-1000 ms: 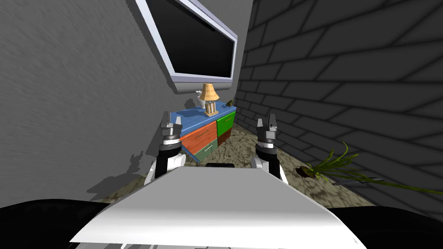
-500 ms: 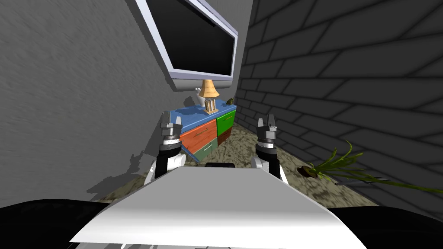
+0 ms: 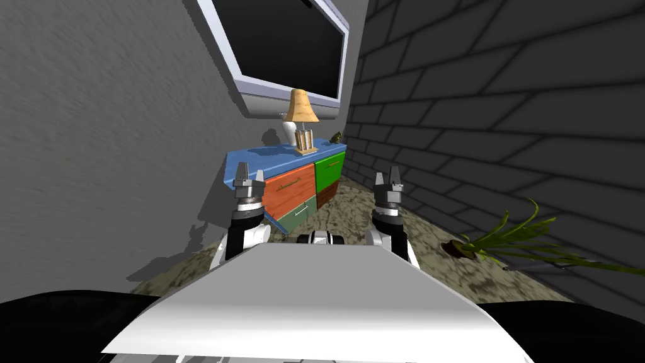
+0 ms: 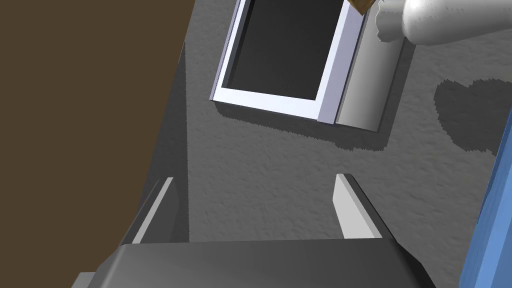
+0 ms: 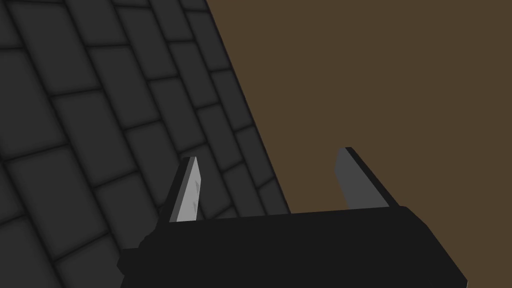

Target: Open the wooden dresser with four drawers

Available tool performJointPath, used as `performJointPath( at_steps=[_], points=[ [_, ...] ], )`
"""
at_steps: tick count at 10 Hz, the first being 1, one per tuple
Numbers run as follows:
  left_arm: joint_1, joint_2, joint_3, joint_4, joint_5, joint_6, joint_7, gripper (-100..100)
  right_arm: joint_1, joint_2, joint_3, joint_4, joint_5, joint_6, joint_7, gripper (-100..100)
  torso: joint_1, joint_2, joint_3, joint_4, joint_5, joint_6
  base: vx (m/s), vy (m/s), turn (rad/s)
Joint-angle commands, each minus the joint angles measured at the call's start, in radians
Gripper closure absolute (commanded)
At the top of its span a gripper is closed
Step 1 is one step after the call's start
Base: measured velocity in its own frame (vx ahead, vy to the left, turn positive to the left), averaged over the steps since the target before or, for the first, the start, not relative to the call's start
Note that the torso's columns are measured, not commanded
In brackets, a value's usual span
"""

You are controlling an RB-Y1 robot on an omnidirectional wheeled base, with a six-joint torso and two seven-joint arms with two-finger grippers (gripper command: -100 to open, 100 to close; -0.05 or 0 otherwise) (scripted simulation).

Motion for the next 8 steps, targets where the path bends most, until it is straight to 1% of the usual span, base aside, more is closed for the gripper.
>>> performJointPath(
  at_steps=[1,4,8],
  points=[
    [-0.007,0.048,0.011,0.024,0.010,0.006,0.003,-100,0.000,0.000,0.000,0.000,0.000,0.000,0.000,0,-0.003,0.032,-0.070,0.032,-0.001,0.000,0.104,-0.090,0.059],
    [-0.017,0.081,0.027,0.062,0.026,0.014,0.006,-100,0.000,0.000,0.000,0.000,0.000,0.000,0.000,0,-0.002,0.044,-0.095,0.046,-0.001,0.000,0.110,-0.137,0.057],
    [-0.034,0.101,0.056,0.126,0.053,0.029,0.013,-100,0.000,0.000,0.000,0.000,0.000,0.000,0.000,0,0.001,0.046,-0.094,0.047,0.000,0.000,0.149,-0.169,0.073]
  ],
)
